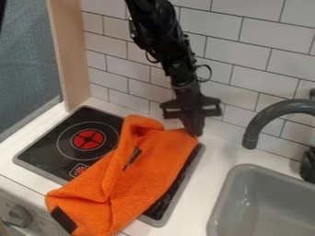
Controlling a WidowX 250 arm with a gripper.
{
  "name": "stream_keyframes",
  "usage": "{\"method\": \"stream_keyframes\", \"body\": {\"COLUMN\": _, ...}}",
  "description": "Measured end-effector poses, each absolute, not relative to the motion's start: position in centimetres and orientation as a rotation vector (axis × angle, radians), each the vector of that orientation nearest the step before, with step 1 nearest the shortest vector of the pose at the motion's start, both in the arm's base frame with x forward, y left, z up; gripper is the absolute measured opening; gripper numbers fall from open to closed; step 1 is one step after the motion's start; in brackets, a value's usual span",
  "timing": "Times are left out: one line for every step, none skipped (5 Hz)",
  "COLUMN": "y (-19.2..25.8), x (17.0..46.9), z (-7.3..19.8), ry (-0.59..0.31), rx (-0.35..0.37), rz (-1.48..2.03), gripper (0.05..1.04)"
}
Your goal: Unfold the cloth from the left to the right
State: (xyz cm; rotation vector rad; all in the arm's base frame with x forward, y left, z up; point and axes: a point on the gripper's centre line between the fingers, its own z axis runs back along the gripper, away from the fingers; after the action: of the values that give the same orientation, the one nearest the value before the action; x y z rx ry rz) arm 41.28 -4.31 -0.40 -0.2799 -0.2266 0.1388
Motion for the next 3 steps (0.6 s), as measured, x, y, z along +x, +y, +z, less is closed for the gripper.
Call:
{"method": "stream_keyframes", "body": {"y": -4.27, "x": 41.27, "z": -0.85, "ry": -0.224, "rx": -0.270, "rz": 0.141, "gripper": 0.071}}
{"method": "stream_keyframes", "body": {"y": -4.14, "x": 41.24, "z": -0.89, "ry": -0.221, "rx": -0.262, "rz": 0.154, "gripper": 0.217}}
{"method": "stream_keyframes", "body": {"y": -3.94, "x": 40.88, "z": -1.30, "ry": -0.213, "rx": -0.250, "rz": 0.167, "gripper": 0.460}}
